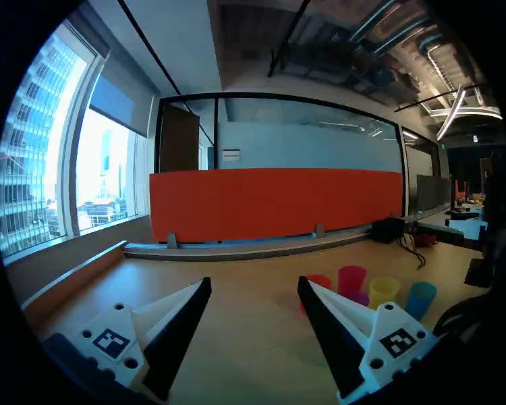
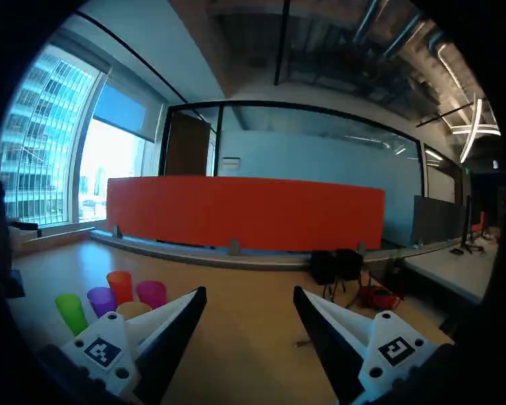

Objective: Pour water

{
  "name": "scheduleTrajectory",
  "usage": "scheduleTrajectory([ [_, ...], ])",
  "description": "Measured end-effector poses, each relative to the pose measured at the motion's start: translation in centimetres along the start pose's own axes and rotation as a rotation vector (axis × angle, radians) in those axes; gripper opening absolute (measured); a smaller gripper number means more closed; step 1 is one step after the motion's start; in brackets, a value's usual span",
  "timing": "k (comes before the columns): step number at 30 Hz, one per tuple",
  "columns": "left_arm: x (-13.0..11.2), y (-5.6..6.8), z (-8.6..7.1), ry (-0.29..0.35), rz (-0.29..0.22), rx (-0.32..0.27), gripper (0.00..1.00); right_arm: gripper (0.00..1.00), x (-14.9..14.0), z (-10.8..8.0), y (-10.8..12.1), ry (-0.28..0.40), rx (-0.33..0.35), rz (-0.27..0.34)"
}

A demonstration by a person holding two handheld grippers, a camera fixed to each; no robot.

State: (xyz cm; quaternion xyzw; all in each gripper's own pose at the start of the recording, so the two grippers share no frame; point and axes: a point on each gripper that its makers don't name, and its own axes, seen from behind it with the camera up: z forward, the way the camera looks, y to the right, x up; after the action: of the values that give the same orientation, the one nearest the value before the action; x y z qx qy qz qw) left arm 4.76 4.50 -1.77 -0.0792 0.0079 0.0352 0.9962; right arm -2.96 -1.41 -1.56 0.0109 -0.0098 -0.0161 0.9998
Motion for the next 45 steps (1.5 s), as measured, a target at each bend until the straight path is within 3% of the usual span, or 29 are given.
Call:
scheduleTrajectory([
  [8,0.1,-0.3,0.1,0.011,0.014,0.026,0.95,1.0,0.3,-0.5,0.5,0.02,-0.04,-0.001],
  [17,-0.2,-1.4,0.4,0.03,0.046,0.089,0.95,1.0,0.5,-0.6,0.5,0.02,-0.044,0.017],
  [26,-1.6,-1.7,0.6,0.051,0.074,0.124,0.95,1.0,1.1,-1.1,0.3,0.031,-0.043,0.012],
  [45,-5.2,-3.6,0.4,0.07,0.007,0.167,0.95,1.0,1.3,-2.3,0.6,0.017,-0.073,0.016],
])
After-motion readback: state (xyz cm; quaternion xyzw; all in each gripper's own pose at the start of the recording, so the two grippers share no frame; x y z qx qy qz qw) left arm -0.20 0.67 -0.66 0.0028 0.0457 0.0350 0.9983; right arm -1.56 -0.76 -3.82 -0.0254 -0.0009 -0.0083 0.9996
